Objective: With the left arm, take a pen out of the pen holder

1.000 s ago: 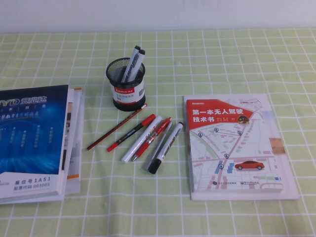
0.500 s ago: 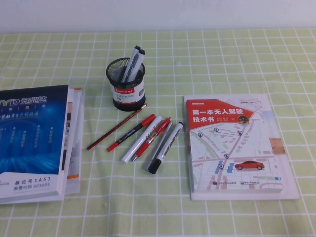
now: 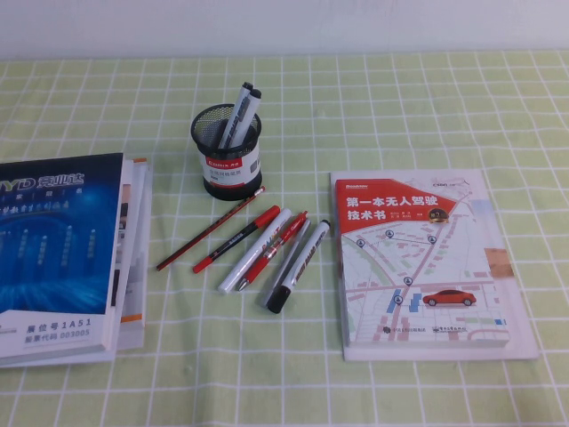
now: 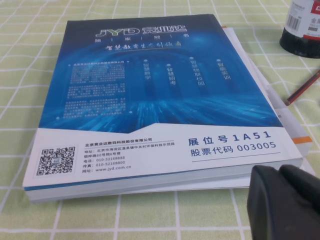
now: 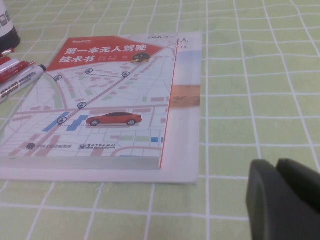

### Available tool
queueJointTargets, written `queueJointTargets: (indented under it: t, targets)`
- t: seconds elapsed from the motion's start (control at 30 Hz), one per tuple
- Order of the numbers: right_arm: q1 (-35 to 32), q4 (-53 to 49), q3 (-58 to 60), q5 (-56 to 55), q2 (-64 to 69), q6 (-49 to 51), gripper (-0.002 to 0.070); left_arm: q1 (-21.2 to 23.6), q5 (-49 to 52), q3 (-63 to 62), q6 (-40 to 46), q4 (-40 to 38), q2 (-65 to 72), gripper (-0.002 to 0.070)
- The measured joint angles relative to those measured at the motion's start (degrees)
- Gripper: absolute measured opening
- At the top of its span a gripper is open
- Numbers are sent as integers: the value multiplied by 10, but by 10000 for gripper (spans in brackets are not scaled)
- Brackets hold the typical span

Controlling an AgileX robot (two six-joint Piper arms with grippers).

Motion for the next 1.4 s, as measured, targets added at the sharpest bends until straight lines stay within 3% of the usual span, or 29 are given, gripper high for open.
queueJointTargets:
  t: [0.2,0.5,0.8,1.17,1.4]
  targets:
    - [0,0,0,0,0,0,-14,0,-33,0,-6,19,0,-3]
    - [0,0,0,0,0,0,-14,0,-107,0,-120,-124,0,-3]
    - [0,0,0,0,0,0,-14,0,-126,0,-149,-152,0,-4]
    - [0,0,0,0,0,0,-14,0,-113,-9,-152,-156,0,-3]
    - [0,0,0,0,0,0,-14,0,-42,-105,-141,-155,55,-3]
